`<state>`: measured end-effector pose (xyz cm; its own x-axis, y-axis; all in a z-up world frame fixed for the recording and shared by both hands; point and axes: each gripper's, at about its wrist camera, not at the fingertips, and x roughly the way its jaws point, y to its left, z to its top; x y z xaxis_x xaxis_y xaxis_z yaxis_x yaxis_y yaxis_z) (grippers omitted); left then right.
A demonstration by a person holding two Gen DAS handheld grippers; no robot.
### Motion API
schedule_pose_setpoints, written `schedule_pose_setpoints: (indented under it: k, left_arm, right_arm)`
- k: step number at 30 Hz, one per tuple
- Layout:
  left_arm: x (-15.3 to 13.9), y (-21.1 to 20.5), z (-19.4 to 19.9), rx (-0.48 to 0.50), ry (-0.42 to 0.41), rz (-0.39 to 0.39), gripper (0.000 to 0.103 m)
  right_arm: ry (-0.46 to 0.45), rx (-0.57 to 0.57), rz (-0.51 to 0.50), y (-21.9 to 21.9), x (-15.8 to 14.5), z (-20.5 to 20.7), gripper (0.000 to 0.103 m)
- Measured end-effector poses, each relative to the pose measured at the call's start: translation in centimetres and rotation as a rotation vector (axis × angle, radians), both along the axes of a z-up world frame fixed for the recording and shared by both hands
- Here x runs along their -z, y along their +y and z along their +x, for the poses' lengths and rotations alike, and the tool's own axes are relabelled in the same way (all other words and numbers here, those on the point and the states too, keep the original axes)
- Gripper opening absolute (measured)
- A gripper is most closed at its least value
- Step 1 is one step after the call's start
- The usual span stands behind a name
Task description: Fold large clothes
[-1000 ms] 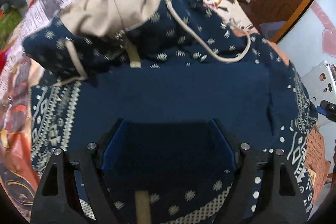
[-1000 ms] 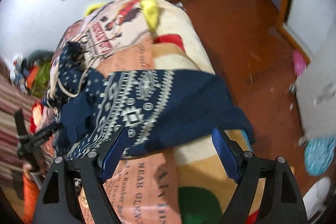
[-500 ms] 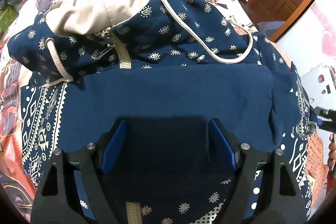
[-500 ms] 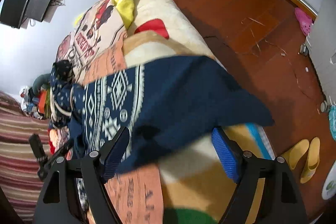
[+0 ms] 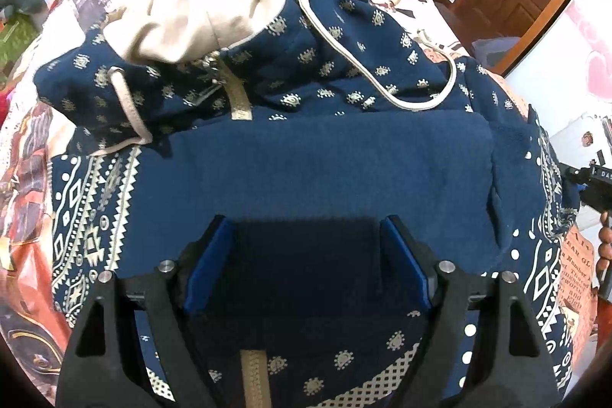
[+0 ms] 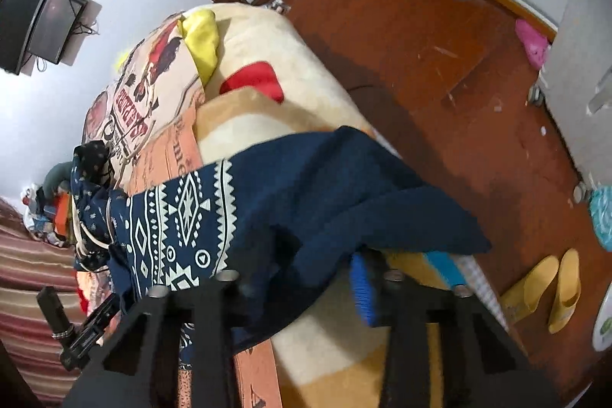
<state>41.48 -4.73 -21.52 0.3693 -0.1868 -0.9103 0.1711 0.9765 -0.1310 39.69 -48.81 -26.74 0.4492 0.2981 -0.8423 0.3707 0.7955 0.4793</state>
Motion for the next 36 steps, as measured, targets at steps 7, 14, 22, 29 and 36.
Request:
schedule_pose_setpoints:
  k: [7,14,22,29,36]
  left_arm:
    - [-2.1,1.1,-0.9,-0.008,-0.049,0.007,0.08]
    - [-5.2,3.0,-2.6,-0.011,-0.141,0.046,0.08]
    - [-8.3,5.9,-5.3,-0.028,-0.236,0.101,0.08]
    - [-7.9,8.6,-7.0,-0.046,-0.23,0.144,0.08]
    - [-6.9,10.0,-8.1,-0.053,-0.208,0.159,0.08]
  right_arm:
    - [-0.14,-0.042,-0.085,2.0,-5.2,0.1,0.009]
    - [-0.334,-0.168,-0.124,8.0,-13.3,1.2,0.008]
    - [-0.431,-0.411,-0.125,20.4,-17.0,2.9,0.008]
    - [-0.347,-0.64,-0.149,31.5,-12.8,3.1,0.008]
    - [-0.155,-0.705,-0.174,34.6,-6.0,2.8,0.008]
